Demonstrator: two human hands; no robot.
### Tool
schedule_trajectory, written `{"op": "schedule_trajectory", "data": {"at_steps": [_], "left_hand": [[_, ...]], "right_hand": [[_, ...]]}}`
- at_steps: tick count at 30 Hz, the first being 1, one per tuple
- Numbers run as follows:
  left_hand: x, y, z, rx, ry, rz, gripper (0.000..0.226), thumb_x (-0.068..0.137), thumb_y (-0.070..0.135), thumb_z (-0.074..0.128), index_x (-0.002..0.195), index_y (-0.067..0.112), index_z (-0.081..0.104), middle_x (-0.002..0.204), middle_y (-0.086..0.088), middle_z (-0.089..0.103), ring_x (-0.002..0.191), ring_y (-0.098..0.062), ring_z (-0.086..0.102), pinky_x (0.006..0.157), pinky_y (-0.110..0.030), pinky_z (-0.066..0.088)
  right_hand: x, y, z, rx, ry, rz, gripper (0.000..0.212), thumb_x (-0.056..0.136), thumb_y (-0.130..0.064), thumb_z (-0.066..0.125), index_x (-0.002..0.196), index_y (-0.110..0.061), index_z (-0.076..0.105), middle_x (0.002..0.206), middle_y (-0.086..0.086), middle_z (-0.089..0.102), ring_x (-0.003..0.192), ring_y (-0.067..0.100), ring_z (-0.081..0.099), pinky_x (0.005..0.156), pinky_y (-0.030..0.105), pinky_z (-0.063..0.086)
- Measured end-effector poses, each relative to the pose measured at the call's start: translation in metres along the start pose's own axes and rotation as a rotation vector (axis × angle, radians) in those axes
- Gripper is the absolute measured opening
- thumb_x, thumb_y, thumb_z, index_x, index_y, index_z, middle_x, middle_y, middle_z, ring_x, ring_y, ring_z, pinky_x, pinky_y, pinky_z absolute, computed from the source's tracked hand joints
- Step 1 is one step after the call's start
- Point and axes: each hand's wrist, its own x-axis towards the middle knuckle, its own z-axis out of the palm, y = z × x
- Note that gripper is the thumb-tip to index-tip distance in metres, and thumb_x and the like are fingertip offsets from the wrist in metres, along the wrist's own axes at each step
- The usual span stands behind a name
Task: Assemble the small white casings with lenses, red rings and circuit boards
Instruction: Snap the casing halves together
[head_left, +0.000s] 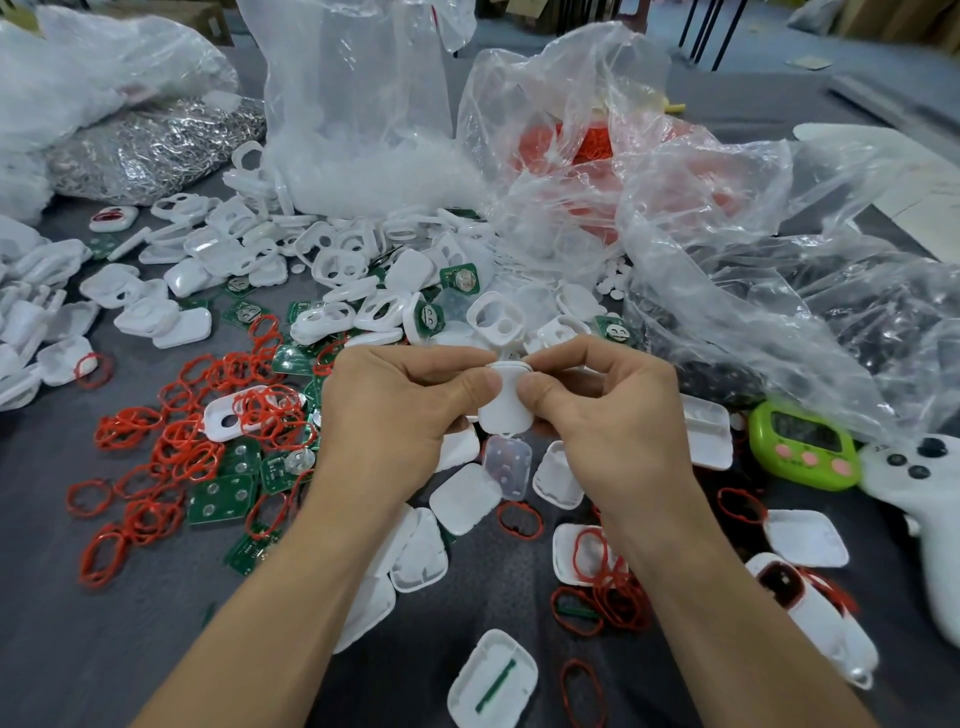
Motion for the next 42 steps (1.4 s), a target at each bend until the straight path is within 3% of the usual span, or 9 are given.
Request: {"op": "schedule_trajectory", "data": {"at_steps": [5, 16, 19, 22, 24, 27, 31, 37, 42], "left_hand": [[-0.002, 0.001, 0.001, 0.014, 0.007, 0.006, 0.015, 0.073, 0.017, 0.091, 0.083, 0.026, 0.084, 0.074, -0.002, 0.079, 0.069, -0.024, 0.075, 0.072, -0.041, 0.065], [-0.008, 0.002, 0.007, 0.118, 0.095, 0.074, 0.017, 0.076, 0.023, 0.09, 0.079, 0.037, 0.082, 0.067, 0.01, 0.076, 0.059, -0.008, 0.071, 0.064, -0.033, 0.064], [-0.011, 0.002, 0.012, 0.11, 0.046, 0.039, 0.013, 0.083, 0.022, 0.085, 0.086, 0.035, 0.083, 0.072, 0.007, 0.077, 0.068, -0.014, 0.076, 0.069, -0.041, 0.065], [-0.013, 0.004, 0.014, 0.055, -0.041, -0.022, 0.018, 0.088, 0.014, 0.08, 0.09, 0.031, 0.083, 0.071, -0.007, 0.077, 0.065, -0.024, 0.076, 0.068, -0.046, 0.065], [-0.012, 0.006, 0.014, -0.01, -0.055, -0.048, 0.014, 0.088, 0.011, 0.079, 0.09, 0.024, 0.084, 0.073, -0.016, 0.076, 0.061, -0.025, 0.073, 0.065, -0.042, 0.065], [-0.013, 0.009, 0.013, -0.116, -0.066, -0.054, 0.017, 0.091, 0.011, 0.075, 0.086, 0.023, 0.085, 0.074, -0.018, 0.076, 0.057, -0.018, 0.067, 0.054, -0.025, 0.058], [-0.012, 0.01, 0.014, -0.137, -0.054, 0.011, 0.027, 0.089, 0.004, 0.075, 0.083, 0.028, 0.084, 0.063, -0.013, 0.073, 0.052, -0.014, 0.06, 0.051, -0.02, 0.052], [-0.011, 0.006, 0.013, -0.048, 0.016, 0.083, 0.025, 0.085, 0.002, 0.078, 0.077, 0.025, 0.084, 0.059, -0.012, 0.071, 0.048, -0.016, 0.059, 0.049, -0.024, 0.052], [-0.007, 0.002, 0.013, 0.006, 0.058, 0.079, 0.023, 0.083, 0.003, 0.08, 0.076, 0.024, 0.083, 0.057, -0.009, 0.071, 0.045, -0.016, 0.058, 0.049, -0.026, 0.052]], "right_hand": [[0.0, 0.0, 0.0, 0.017, 0.002, -0.013, 0.01, 0.085, -0.012, 0.08, 0.079, -0.018, 0.075, 0.074, 0.008, 0.077, 0.072, 0.038, 0.074, 0.068, 0.058, 0.062], [0.003, 0.009, 0.006, -0.017, 0.066, -0.055, 0.015, 0.084, -0.013, 0.081, 0.073, -0.022, 0.076, 0.068, 0.004, 0.074, 0.062, 0.032, 0.07, 0.061, 0.046, 0.062], [0.007, 0.009, 0.005, 0.011, 0.122, -0.051, 0.013, 0.08, -0.019, 0.079, 0.07, -0.026, 0.075, 0.067, 0.003, 0.074, 0.059, 0.02, 0.067, 0.061, 0.041, 0.061], [0.01, 0.008, 0.002, 0.053, 0.136, -0.036, 0.021, 0.08, -0.016, 0.079, 0.064, -0.027, 0.073, 0.066, 0.002, 0.073, 0.061, 0.018, 0.065, 0.064, 0.04, 0.059], [0.011, 0.008, 0.001, 0.073, 0.11, -0.032, 0.028, 0.084, -0.009, 0.079, 0.063, -0.027, 0.073, 0.066, 0.001, 0.072, 0.062, 0.017, 0.065, 0.063, 0.038, 0.058], [0.01, 0.005, 0.0, 0.083, 0.063, -0.058, 0.032, 0.085, -0.004, 0.077, 0.063, -0.027, 0.073, 0.066, -0.002, 0.072, 0.062, 0.013, 0.065, 0.062, 0.029, 0.057], [0.008, 0.003, -0.001, 0.083, 0.026, -0.049, 0.034, 0.086, -0.002, 0.076, 0.064, -0.027, 0.073, 0.067, 0.001, 0.072, 0.064, 0.018, 0.066, 0.065, 0.037, 0.058], [0.003, 0.005, 0.0, 0.011, 0.047, -0.07, 0.009, 0.081, -0.02, 0.075, 0.073, -0.02, 0.073, 0.071, 0.009, 0.074, 0.071, 0.04, 0.07, 0.064, 0.052, 0.061], [0.002, 0.01, 0.006, -0.073, 0.075, -0.067, 0.008, 0.083, -0.023, 0.073, 0.075, -0.02, 0.072, 0.069, 0.004, 0.073, 0.067, 0.034, 0.068, 0.061, 0.045, 0.059]]}}
